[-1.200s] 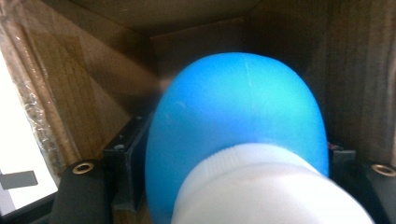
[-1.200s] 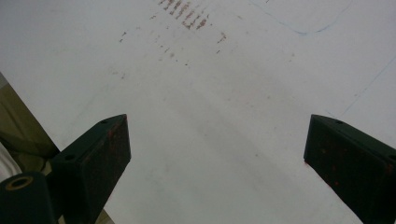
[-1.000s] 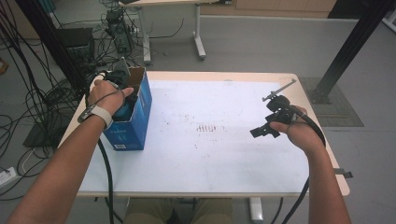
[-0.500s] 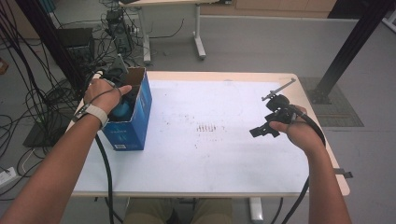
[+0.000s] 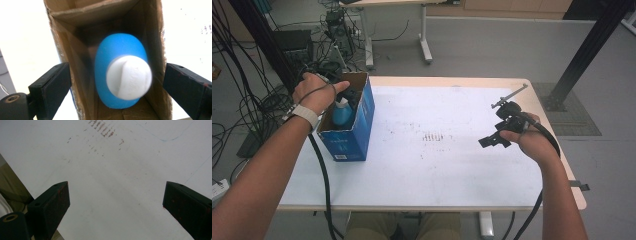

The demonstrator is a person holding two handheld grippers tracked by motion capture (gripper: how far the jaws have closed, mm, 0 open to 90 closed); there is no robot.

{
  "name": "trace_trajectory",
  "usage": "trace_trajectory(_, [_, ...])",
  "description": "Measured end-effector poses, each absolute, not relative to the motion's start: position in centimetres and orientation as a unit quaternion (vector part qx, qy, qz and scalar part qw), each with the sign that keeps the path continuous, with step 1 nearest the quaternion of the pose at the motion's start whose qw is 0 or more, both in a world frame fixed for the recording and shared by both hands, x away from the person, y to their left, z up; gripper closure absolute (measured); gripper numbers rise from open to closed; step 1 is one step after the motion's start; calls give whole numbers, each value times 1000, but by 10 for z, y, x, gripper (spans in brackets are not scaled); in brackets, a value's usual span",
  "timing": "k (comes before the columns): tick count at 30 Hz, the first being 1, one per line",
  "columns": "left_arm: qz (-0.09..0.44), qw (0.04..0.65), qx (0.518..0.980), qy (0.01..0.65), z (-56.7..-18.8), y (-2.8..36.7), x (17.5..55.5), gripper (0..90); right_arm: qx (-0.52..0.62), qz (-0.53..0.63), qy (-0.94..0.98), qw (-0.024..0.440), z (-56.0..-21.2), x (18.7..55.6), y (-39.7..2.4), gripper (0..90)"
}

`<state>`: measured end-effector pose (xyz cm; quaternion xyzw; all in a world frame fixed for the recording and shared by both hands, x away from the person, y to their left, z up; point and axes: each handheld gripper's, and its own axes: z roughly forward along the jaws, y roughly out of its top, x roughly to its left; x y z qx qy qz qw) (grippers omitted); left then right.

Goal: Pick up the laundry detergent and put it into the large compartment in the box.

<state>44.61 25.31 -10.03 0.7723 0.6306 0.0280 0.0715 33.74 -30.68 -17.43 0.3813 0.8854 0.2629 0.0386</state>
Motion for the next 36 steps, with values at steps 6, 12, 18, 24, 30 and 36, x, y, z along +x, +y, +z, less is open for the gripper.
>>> trace_trajectory(6, [36,86,787,610,-83,254,443,74,382,262,885,40,-173,337,-307,71])
trace_trajectory(12, [50,96,803,586,-62,248,438,47,382,262,885,41,-171,337,-307,71])
trace_trajectory(18, [48,118,821,557,-39,244,434,47,385,262,884,41,-169,336,-309,71])
trace_trajectory(24, [56,141,839,522,-16,238,428,48,386,263,883,43,-168,335,-311,71])
trace_trajectory(30, [50,149,859,488,3,228,427,48,387,263,883,44,-167,334,-313,72])
trace_trajectory(36, [46,159,874,456,14,217,425,46,391,262,881,44,-166,333,-314,71])
